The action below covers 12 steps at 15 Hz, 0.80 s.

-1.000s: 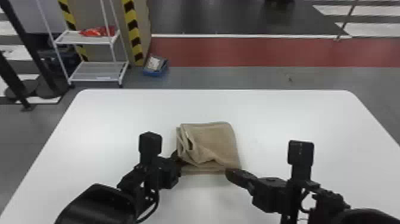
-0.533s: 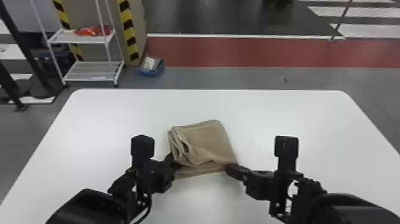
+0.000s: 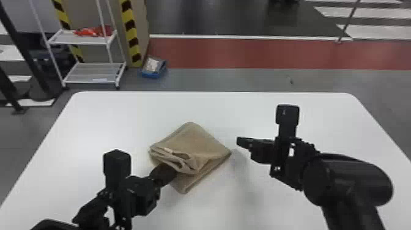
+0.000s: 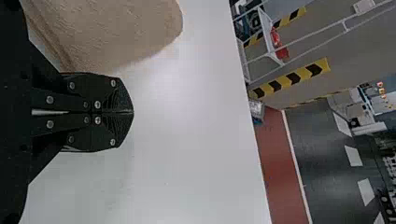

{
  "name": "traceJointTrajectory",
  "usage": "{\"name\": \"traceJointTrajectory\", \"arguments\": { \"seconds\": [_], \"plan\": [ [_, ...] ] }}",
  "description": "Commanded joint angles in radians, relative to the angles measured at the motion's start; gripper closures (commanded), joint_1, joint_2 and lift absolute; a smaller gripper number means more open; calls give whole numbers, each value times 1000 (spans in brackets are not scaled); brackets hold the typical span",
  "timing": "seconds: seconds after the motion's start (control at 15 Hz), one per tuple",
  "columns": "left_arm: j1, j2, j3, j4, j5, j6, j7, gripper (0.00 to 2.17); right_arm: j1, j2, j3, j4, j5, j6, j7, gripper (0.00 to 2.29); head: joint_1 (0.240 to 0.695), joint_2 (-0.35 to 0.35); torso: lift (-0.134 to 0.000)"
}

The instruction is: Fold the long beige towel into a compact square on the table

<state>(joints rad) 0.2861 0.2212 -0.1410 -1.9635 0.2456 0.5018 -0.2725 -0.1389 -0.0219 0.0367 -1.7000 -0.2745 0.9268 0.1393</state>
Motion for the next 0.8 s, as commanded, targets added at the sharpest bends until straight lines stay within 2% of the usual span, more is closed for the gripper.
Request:
{"name": "traceJointTrajectory", "arguments": {
  "seconds": [0.0, 0.07, 0.2, 0.27, 0.53, 0.73],
  "plan": [
    [65, 10, 66, -83, 41, 1, -16, 1706, -102, 23, 14, 117, 40, 2, 0, 2020, 695, -18, -123],
    [85, 18, 90, -104, 54, 1, -20, 1706, -123, 23, 19, 149, 44, -1, 0, 2020, 695, -8, -123],
    [100, 27, 106, -114, 67, -2, -27, 1706, -100, 23, 22, 135, 32, -22, 6, 2020, 695, 24, -123],
    [97, 27, 109, -107, 69, -2, -27, 1706, -73, 23, 20, 89, 27, -26, 8, 2020, 695, 32, -123],
    [59, 27, 129, -43, 49, -61, -14, 1706, 121, 23, 5, -219, 35, 33, 6, 2020, 695, 53, -123],
    [25, 27, 149, 26, 43, -171, 3, 1706, 237, -12, -35, -371, -12, 106, 19, 2020, 695, 75, -123]
  ]
}}
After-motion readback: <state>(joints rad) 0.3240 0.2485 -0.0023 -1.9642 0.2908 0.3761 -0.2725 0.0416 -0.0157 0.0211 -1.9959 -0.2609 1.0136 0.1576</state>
